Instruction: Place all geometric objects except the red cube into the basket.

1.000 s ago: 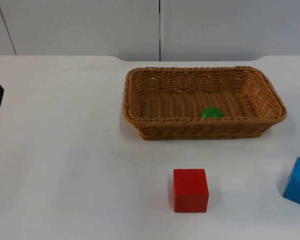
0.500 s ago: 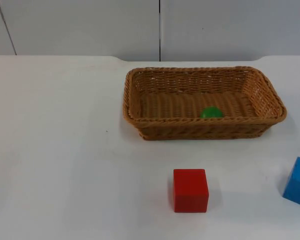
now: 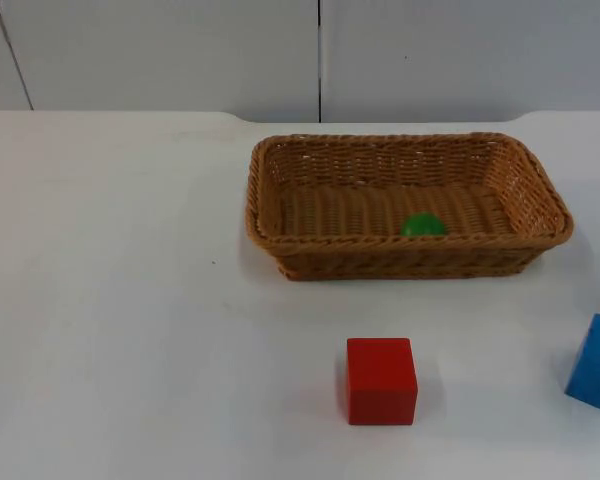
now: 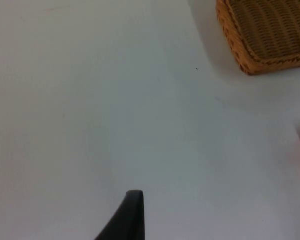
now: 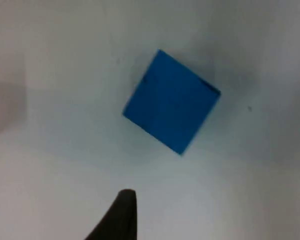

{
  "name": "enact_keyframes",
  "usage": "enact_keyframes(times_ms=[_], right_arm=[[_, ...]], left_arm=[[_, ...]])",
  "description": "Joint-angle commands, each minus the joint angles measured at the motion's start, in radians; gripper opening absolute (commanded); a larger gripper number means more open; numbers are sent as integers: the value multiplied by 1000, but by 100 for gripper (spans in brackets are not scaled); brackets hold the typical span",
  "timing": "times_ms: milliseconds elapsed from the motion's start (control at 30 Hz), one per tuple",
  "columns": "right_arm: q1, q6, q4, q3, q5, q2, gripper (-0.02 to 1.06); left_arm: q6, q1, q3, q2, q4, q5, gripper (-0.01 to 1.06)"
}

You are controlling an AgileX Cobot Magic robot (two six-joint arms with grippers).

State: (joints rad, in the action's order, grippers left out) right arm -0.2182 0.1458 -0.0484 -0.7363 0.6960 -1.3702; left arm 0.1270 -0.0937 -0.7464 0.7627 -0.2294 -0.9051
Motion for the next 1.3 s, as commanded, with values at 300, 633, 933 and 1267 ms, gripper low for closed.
enact_keyframes(times_ms=[300,633,933,1267], right_arm=[[-121,397,251,-129,-223,-374,105],[-121,476,256,-129,-346,-507,101],[-121,516,249,-129,-352,-520,47],[-121,401,256,-129,-216,-255,0]], left_arm=[[8,3,4,-6,4,2,105],[8,3,4,-6,4,2,105],[8,3,4,-6,4,2,105],[19,3,4,-6,4,5,105]])
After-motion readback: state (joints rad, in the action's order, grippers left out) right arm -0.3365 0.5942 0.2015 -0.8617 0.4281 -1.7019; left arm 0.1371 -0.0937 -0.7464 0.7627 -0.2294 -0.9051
